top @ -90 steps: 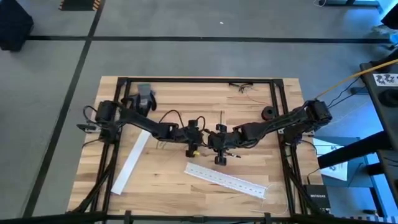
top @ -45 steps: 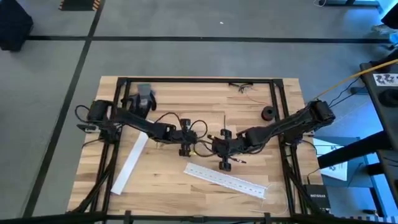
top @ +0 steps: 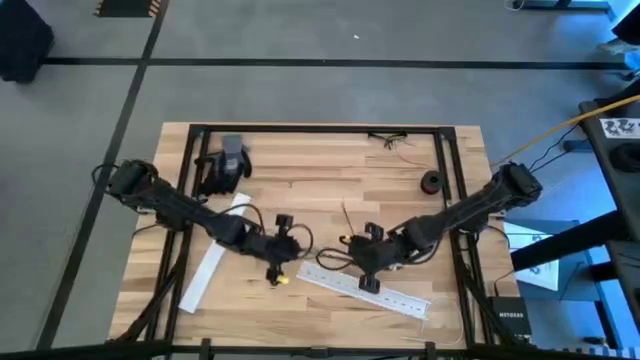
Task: Ziptie cables
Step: Put the zip-tied cables into the cable duct
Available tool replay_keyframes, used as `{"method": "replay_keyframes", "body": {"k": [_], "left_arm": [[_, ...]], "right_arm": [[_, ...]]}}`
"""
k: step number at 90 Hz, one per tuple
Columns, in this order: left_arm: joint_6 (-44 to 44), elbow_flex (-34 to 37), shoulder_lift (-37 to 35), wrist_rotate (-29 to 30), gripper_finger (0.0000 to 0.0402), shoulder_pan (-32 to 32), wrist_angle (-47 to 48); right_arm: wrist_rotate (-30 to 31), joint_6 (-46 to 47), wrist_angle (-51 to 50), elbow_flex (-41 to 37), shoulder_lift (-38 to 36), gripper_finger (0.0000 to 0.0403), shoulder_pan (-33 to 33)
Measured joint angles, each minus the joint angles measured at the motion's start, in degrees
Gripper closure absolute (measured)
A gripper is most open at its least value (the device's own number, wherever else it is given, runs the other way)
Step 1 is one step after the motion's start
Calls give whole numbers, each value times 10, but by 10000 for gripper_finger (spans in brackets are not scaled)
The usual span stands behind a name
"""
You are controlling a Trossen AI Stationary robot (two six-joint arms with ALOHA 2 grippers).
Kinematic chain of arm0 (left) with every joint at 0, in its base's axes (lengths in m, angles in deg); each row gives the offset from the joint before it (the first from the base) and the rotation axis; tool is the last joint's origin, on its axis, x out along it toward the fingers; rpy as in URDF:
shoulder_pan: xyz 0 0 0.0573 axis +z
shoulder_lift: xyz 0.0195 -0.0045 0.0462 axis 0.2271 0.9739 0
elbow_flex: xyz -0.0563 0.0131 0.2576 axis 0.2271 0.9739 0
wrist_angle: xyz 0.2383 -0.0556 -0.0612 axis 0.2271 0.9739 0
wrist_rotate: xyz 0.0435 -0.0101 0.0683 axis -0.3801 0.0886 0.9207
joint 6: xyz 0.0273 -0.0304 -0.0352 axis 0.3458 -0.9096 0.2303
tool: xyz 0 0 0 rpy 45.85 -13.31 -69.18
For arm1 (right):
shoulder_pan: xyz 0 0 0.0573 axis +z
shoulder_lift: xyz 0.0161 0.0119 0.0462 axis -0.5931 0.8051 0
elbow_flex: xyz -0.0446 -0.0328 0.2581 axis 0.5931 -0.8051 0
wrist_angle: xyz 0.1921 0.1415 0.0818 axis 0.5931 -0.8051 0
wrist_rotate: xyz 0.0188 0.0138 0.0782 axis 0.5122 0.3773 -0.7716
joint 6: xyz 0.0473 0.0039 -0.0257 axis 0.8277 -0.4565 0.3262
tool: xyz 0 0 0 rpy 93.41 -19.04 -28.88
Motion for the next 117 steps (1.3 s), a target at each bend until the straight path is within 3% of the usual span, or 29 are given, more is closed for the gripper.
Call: {"method": "replay_keyframes", "body": {"k": [14, 53, 86, 101, 117], "left_arm": [[-18, -1, 0, 0, 401, -28, -19], [67, 0, 56, -10, 401, -43, -128], [112, 0, 126, -10, 401, -21, -176], [99, 1, 132, -61, 401, -21, -186], [106, 2, 132, -68, 398, -22, -202]], "right_arm": [[3, 98, 4, 17, 0, 402, 36], [14, 301, 7, 19, 47, 402, 104], [42, 266, -57, 18, 86, 402, 111], [34, 254, -45, 18, 102, 402, 111], [29, 229, -45, 19, 111, 402, 112]]}}
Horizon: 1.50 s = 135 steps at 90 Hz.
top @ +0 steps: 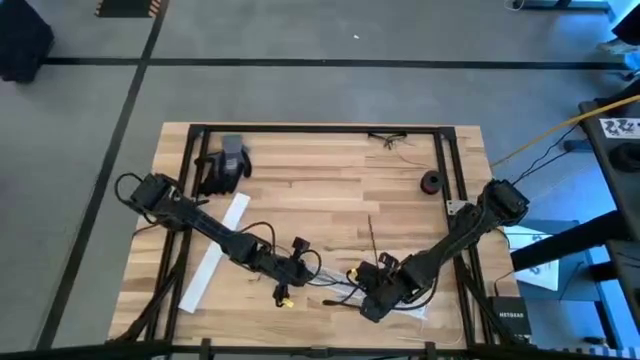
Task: Ziptie cables
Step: Put the zip-tied cables into the cable duct
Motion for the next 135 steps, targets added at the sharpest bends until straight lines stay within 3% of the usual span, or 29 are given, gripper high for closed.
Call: {"method": "replay_keyframes", "body": {"k": [26, 40, 59, 69, 75, 87, 99, 105, 121, 135], "left_arm": [[-15, 3, 6, -21, 344, 18, 35], [-38, 2, 4, -23, 297, 20, 46], [-55, -11, -41, -23, 244, 13, 49], [-43, -10, -36, -23, 224, 22, -6], [-17, -10, -27, -21, 215, 32, -62], [15, -10, 5, -31, 206, 66, -121], [28, -10, 35, -145, 212, 105, -124], [35, -10, 52, -173, 220, 117, -112], [53, -11, 77, -200, 272, 127, -95], [54, -12, 68, -177, 374, 127, -23]], "right_arm": [[-52, -4, -55, -3, 4, 389, 5], [-55, -1, -58, -3, 8, 323, 9], [-142, 26, -116, -2, -11, 225, 20], [-186, 40, -116, -2, -30, 189, 21], [-176, 43, -125, -1, -47, 175, 25], [-97, 45, -125, -1, -74, 165, 30], [-56, 43, -122, -1, -75, 166, 30], [-49, 32, -120, -1, -69, 166, 30], [4, -1, -65, -24, -60, 166, 29], [36, -6, -83, -34, -61, 166, 16]]}}
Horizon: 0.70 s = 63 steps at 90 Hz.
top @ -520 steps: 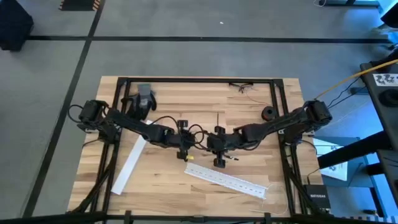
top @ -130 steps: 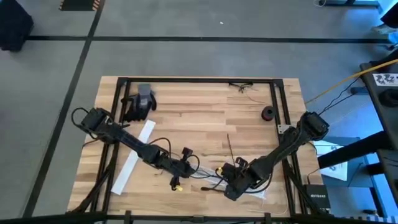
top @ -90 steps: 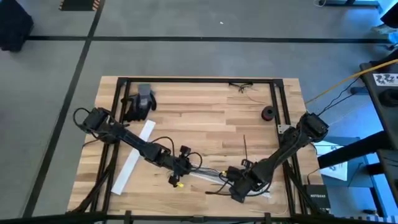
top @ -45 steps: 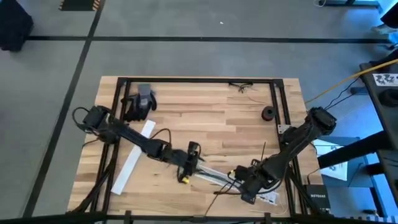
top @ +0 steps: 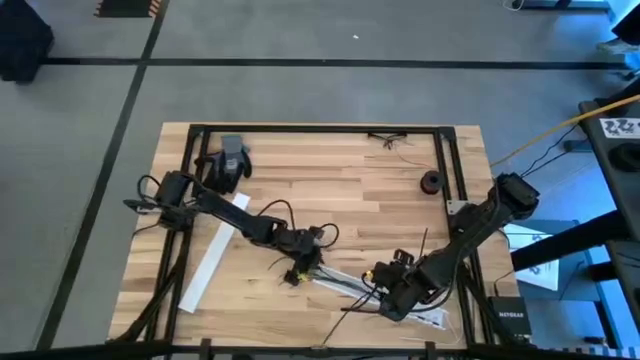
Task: Ziptie cables
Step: Put the zip-tied cables into the cable duct
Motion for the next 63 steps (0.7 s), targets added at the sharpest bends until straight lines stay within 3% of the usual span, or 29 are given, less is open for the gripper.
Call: {"method": "replay_keyframes", "body": {"k": [25, 40, 52, 63], "left_arm": [[-115, 1, -89, 124, 398, -24, 258], [-242, 1, -105, 127, 398, -40, 340], [-277, 1, -111, 122, 387, -49, 369], [-295, 2, -140, 105, 353, -60, 372]], "right_arm": [[36, -87, -30, 4, -59, 166, -26], [35, -104, -66, 8, -96, 166, -28], [28, -75, -109, 7, -100, 166, -26], [42, -51, -80, -26, -96, 166, -16]]}}
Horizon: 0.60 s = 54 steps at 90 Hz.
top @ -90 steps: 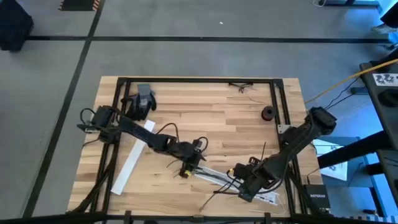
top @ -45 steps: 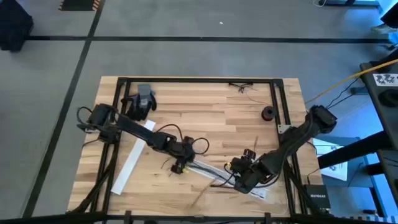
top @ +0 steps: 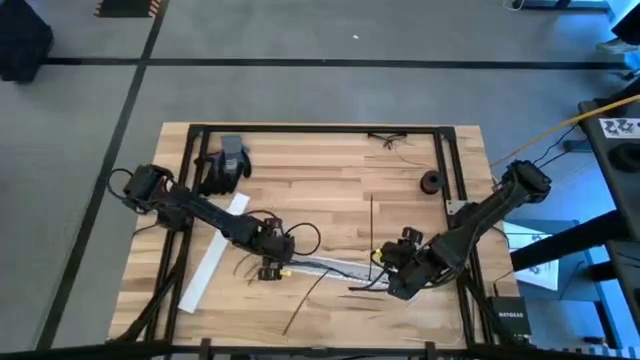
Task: Ziptie cables
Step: Put the zip-tied cables into the cable duct
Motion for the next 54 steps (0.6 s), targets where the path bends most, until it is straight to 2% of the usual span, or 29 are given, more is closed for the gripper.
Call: {"method": "replay_keyframes", "body": {"k": [8, 16, 22, 38, 48, 54], "left_arm": [[10, 0, -30, -1, 328, -5, -4], [11, -1, -45, -2, 302, -5, -17], [23, -1, -48, -2, 282, 0, -25], [70, 8, -34, 0, 238, 15, -149], [117, 11, -16, 0, 230, 22, -208], [117, 11, -1, 0, 231, 26, -239]], "right_arm": [[-5, 1, 43, -37, 0, 166, 0], [29, 1, 107, -69, 0, 171, -1], [33, 2, 140, -89, 0, 182, -10], [18, -37, 220, -112, 0, 236, -33], [-10, -79, 244, -113, 0, 276, -48], [-14, -96, 251, -113, 1, 300, -54]]}}
